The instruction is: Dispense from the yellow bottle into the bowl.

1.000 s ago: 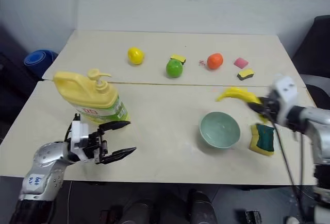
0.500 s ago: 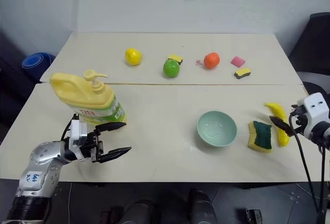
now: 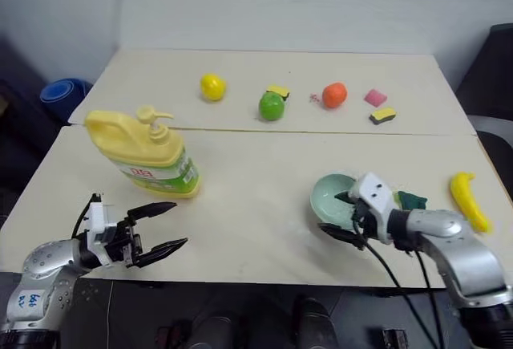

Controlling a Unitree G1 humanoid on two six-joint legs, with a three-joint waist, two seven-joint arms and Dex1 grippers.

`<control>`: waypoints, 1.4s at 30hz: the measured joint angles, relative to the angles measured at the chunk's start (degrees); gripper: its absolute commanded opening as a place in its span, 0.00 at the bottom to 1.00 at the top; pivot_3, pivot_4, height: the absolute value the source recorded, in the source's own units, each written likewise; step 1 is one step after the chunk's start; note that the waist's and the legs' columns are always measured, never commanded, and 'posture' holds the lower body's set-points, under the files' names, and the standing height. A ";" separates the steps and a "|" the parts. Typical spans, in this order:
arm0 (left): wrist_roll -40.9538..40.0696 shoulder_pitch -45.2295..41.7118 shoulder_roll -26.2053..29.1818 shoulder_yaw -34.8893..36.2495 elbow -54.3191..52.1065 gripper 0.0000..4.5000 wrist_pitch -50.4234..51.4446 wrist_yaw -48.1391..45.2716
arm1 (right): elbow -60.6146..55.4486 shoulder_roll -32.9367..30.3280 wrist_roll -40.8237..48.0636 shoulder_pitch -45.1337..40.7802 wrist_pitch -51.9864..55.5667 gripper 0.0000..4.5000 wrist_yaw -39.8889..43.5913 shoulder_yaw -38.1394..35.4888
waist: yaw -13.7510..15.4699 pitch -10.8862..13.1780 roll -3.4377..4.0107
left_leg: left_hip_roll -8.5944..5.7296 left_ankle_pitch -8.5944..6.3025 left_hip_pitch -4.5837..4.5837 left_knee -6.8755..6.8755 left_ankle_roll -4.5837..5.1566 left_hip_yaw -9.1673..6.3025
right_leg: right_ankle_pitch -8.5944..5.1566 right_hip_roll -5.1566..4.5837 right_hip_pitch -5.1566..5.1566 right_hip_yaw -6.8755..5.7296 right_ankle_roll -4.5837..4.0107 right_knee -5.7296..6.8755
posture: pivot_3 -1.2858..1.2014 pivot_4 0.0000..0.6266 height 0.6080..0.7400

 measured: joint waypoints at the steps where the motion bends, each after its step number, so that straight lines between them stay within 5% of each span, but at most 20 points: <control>1: 0.00 0.15 0.00 0.06 -0.51 1.00 0.00 0.13 | 0.69 0.25 -0.90 0.09 -0.57 0.96 -0.16 1.29 | -0.02 -0.01 -0.02 | 0.00 -0.01 -0.03 0.00 0.02 -0.01 | 0.00 0.00 0.00 -0.02 0.00 -0.03 | 0.52 0.24 1.00; 4: -0.06 0.61 0.01 0.29 -1.57 1.00 0.00 0.66 | 4.71 1.56 -3.78 -0.08 -2.63 0.81 -0.46 4.45 | -0.31 -0.04 -0.08 | -0.02 -0.03 -0.01 0.00 0.05 0.01 | 0.00 0.00 0.02 -0.01 0.00 -0.07 | 0.52 0.24 1.00; 14: -3.01 6.78 -2.76 7.84 -8.18 1.00 1.88 9.30 | 9.92 1.71 -13.73 -2.44 -19.59 0.02 2.38 9.99 | -0.62 -0.03 -0.07 | -0.02 0.00 0.07 0.00 0.00 0.04 | 0.00 0.03 0.02 0.01 0.01 0.08 | 0.52 0.24 1.00; 19: -12.45 14.03 -4.36 14.53 -14.78 1.00 8.02 14.09 | 10.62 2.57 -13.24 -8.28 -22.76 0.01 8.33 12.41 | -0.71 0.12 -0.33 | 0.00 0.02 0.04 0.01 -0.01 0.02 | 0.00 0.04 -0.01 0.01 0.00 0.08 | 0.52 0.24 1.00; 23: -22.14 14.38 -3.15 22.19 -18.76 0.82 12.23 17.51 | 9.28 3.80 -11.26 -16.14 -21.60 0.00 13.84 14.72 | -0.62 0.15 -0.29 | 0.00 0.04 0.07 0.01 -0.02 -0.04 | -0.02 0.04 0.00 -0.01 -0.04 0.12 | 0.52 0.24 1.00; 28: -30.00 -4.08 8.28 26.47 -17.82 0.45 17.95 25.44 | 8.87 12.12 -9.08 -33.67 -14.29 0.00 19.92 20.98 | -0.26 0.16 -0.39 | -0.01 0.22 0.01 0.05 -0.29 -0.35 | 0.02 0.05 -0.03 -0.28 -0.31 0.34 | 0.52 0.24 1.00; 35: -27.10 -19.12 16.11 16.74 -9.39 0.01 24.06 22.52 | 17.11 20.49 -10.10 -46.85 -8.10 0.00 21.74 25.90 | -1.95 0.14 -0.40 | -0.08 0.24 -0.24 0.02 -0.23 -0.23 | 0.03 0.18 -0.19 -0.48 -0.27 0.43 | 0.52 0.24 1.00; 42: -20.53 -30.90 15.80 7.19 -3.69 0.01 26.58 22.34 | 23.19 24.86 -11.88 -55.94 -7.15 0.00 23.48 27.76 | -2.78 0.12 -0.45 | -0.06 0.26 -0.22 0.03 -0.30 -0.20 | 0.05 0.17 -0.19 -0.77 -0.25 0.51 | 0.52 0.24 1.00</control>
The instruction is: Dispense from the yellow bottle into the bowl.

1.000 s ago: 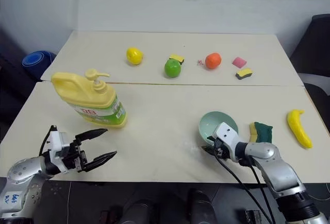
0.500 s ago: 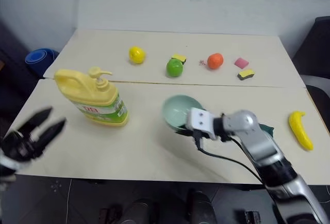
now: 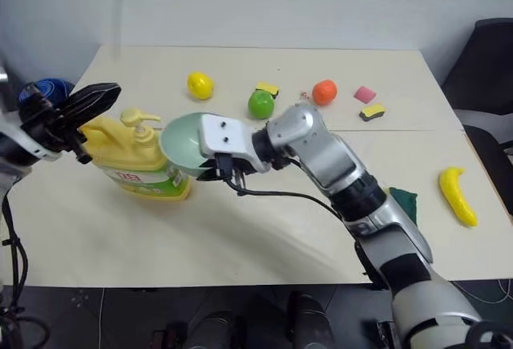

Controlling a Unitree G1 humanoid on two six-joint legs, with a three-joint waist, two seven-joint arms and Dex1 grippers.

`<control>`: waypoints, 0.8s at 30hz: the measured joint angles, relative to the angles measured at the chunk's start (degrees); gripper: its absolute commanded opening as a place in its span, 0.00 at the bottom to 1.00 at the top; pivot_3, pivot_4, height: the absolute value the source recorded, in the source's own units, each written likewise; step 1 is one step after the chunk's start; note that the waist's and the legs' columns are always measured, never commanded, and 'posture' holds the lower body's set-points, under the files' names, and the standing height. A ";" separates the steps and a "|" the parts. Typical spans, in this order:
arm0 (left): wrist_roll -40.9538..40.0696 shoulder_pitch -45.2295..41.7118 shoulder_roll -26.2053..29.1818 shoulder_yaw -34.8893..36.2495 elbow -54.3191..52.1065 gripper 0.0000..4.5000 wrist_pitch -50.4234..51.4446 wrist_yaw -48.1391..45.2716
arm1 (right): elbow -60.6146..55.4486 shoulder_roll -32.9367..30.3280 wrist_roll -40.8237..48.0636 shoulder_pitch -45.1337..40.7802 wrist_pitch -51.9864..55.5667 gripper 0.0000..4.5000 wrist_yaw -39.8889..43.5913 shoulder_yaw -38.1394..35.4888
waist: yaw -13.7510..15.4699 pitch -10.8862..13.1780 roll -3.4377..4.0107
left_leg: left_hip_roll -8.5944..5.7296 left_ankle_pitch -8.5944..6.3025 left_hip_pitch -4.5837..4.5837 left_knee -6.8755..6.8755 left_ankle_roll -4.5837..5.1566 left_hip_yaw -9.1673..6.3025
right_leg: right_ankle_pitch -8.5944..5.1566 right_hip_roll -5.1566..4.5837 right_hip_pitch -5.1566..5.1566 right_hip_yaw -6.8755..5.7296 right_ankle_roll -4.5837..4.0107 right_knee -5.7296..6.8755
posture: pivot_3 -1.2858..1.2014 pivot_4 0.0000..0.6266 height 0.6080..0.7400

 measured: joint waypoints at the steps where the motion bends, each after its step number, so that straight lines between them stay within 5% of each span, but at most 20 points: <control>1: 1.30 -1.04 -0.26 -1.28 0.29 0.01 0.32 0.14 | 1.89 0.28 -0.80 -1.39 -0.45 0.00 0.39 0.59 | -0.24 0.00 0.00 | 0.00 0.02 0.01 0.00 -0.03 0.01 | 0.00 0.00 0.01 0.01 0.00 0.01 | 0.52 0.24 1.00; 24: 9.71 -3.61 -2.61 -5.43 -3.97 0.01 10.70 9.62 | 11.88 6.16 -5.59 -7.59 -3.31 0.00 0.75 0.99 | -0.61 0.00 0.03 | 0.16 0.22 0.34 0.00 -0.43 0.12 | -0.07 0.00 0.01 0.23 -0.12 0.51 | 0.52 0.24 1.00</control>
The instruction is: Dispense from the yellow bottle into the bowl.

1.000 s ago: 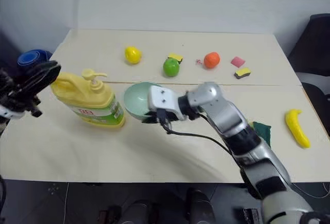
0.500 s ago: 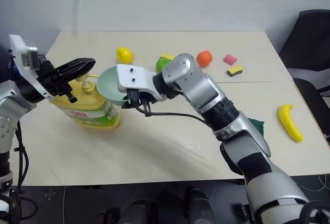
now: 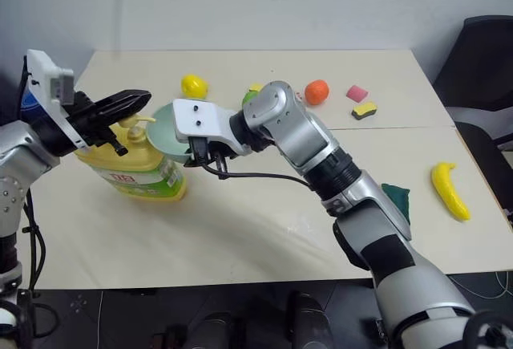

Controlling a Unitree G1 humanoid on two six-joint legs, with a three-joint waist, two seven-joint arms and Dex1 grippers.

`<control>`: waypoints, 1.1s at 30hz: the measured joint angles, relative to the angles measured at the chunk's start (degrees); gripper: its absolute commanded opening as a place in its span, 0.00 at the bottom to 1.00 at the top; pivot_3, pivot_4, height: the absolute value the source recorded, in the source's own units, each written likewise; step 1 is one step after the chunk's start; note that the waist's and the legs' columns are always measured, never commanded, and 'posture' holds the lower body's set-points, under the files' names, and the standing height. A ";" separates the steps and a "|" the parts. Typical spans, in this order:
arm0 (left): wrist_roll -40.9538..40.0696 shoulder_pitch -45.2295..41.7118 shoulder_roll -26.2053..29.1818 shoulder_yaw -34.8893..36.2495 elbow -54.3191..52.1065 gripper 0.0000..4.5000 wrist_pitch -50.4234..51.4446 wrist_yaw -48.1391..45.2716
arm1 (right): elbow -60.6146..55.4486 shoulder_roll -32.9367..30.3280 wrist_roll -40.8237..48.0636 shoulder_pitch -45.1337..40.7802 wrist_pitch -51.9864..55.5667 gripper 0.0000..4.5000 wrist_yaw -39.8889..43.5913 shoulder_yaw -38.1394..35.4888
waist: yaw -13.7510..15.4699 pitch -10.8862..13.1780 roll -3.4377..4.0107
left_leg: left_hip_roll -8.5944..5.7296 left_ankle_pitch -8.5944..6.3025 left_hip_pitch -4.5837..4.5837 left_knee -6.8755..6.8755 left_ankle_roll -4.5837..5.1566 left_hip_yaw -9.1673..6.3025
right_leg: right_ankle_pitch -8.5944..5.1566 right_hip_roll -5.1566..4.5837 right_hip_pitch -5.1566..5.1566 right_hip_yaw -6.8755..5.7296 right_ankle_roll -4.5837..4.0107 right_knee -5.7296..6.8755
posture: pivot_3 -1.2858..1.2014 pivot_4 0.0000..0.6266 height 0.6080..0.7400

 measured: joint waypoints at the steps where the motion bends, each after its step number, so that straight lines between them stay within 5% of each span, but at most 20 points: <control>1: 0.45 0.27 -0.37 0.00 -0.38 0.01 -0.02 0.61 | 0.05 0.03 -0.03 0.00 0.00 0.00 0.00 -0.01 | 0.00 -0.03 0.04 | 0.00 0.00 0.02 0.00 -0.01 0.01 | 0.00 0.00 0.00 0.01 -0.01 0.01 | 0.52 0.24 1.00; 21: 1.80 1.84 -5.73 2.13 -0.11 0.01 -1.83 1.73 | -2.38 -0.65 1.40 1.75 2.55 0.00 0.92 -2.22 | 0.09 -0.62 0.96 | 0.01 0.00 0.24 -0.06 -0.03 0.09 | -0.04 -0.01 0.14 0.11 -0.06 0.07 | 0.52 0.24 1.00; 28: -5.35 0.27 -7.06 11.23 4.83 0.01 -6.13 -7.24 | -6.62 -10.94 2.68 10.40 1.45 0.00 1.11 -7.20 | 0.15 -0.44 -0.03 | 0.00 0.01 -0.58 -0.02 -0.01 -0.02 | -0.03 -0.02 -0.56 -0.01 -0.05 -0.01 | 0.52 0.24 1.00; 33: -7.93 7.96 0.57 16.24 3.43 0.01 -9.11 -22.33 | -4.23 -21.20 -1.39 21.53 -9.09 0.00 0.99 -7.90 | 0.02 -0.44 -0.06 | -0.01 0.00 -0.79 -0.05 -0.01 0.11 | -0.03 -0.01 -0.64 -0.26 -0.05 -0.26 | 0.52 0.24 1.00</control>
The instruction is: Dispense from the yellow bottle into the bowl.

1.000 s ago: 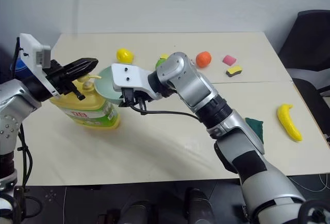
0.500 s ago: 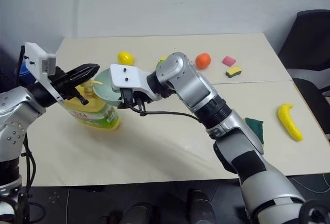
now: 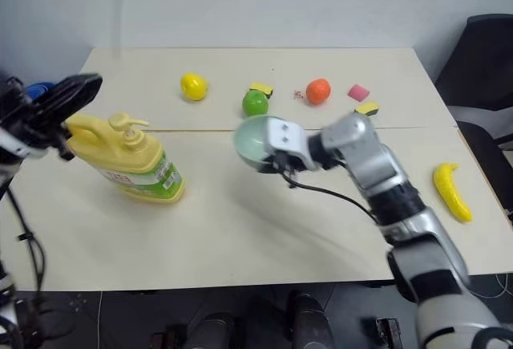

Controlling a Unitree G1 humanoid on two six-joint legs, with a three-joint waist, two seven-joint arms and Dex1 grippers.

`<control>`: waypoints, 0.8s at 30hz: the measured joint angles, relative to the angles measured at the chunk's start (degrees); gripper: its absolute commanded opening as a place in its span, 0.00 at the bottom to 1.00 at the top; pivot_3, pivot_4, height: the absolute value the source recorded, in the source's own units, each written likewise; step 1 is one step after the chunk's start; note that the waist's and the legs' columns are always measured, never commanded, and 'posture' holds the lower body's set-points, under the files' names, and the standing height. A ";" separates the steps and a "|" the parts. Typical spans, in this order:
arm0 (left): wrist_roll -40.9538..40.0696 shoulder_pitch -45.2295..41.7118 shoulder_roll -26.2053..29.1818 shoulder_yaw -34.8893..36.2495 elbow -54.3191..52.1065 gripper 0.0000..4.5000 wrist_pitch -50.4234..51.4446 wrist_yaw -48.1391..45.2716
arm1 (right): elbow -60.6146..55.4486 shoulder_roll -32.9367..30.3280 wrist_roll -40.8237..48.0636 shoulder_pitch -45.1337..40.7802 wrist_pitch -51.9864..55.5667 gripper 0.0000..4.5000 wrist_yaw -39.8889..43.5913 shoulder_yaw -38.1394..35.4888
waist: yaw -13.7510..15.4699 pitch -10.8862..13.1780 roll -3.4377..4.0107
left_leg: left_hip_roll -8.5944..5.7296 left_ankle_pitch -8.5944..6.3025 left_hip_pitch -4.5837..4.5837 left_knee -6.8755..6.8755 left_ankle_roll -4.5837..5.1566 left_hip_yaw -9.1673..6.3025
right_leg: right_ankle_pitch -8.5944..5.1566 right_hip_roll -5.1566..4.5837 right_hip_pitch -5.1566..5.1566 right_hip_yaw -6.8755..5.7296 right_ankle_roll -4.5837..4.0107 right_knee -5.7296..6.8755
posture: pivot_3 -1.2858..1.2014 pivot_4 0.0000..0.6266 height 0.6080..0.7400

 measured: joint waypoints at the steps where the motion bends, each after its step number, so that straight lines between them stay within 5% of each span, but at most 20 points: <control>1: -0.12 1.63 0.20 0.32 -0.01 0.01 0.05 -1.69 | 1.62 -1.00 -0.71 1.74 -1.55 0.00 -0.01 -0.01 | 0.03 0.05 -0.02 | 0.00 0.02 -0.01 0.03 0.04 0.04 | 0.01 0.00 0.02 -0.02 0.03 -0.02 | 0.52 0.24 1.00; 7: -1.62 15.30 0.29 -2.72 -13.69 0.01 1.00 -7.16 | 13.15 0.91 -4.00 5.19 -15.70 0.00 -5.92 -0.25 | -0.01 0.29 -0.07 | 0.14 0.20 0.34 0.02 -0.14 0.14 | 0.21 0.03 0.21 0.13 -0.20 0.10 | 0.52 0.24 1.00; 11: 4.45 21.49 -2.46 -10.06 -16.26 0.00 -3.30 -8.82 | 19.24 2.92 -4.10 6.64 -22.04 0.28 -7.51 -1.04 | 0.29 0.40 0.03 | 0.16 0.23 0.17 0.02 -0.15 0.08 | 0.21 0.05 0.06 0.10 -0.27 0.12 | 0.52 0.24 1.00; 14: 8.54 21.81 -3.55 -10.82 -15.18 0.13 -7.15 -7.70 | 15.83 2.35 -0.61 9.08 -23.40 0.51 -5.15 -3.87 | 0.38 0.40 0.04 | 0.17 0.24 0.13 0.03 -0.14 0.03 | 0.21 0.06 0.07 0.05 -0.28 0.10 | 0.52 0.24 1.00; 20: 15.44 29.16 -5.17 -11.78 -9.32 0.56 -13.02 -7.16 | -3.36 -3.14 15.83 25.46 -16.84 0.99 -0.14 -15.63 | 1.63 0.40 0.04 | 0.19 0.17 0.01 0.03 -0.01 0.01 | 0.24 0.04 0.08 -0.04 -0.23 -0.13 | 0.52 0.24 1.00; 23: 19.08 32.73 -5.19 -11.24 -5.15 0.77 -17.14 -7.43 | -14.34 -4.54 23.93 34.99 -11.81 1.00 -1.33 -22.81 | 2.19 0.40 0.06 | 0.21 0.08 0.06 0.03 0.08 0.00 | 0.24 0.01 0.11 -0.03 -0.25 -0.33 | 0.52 0.24 1.00; 24: 20.49 33.72 -5.22 -11.23 -3.86 0.77 -19.00 -7.35 | -16.48 -5.29 24.61 37.65 -11.70 1.00 -1.53 -24.27 | 2.38 0.40 0.07 | 0.21 -0.01 0.09 0.03 0.14 0.02 | 0.24 0.01 0.11 -0.01 -0.26 -0.33 | 0.52 0.24 1.00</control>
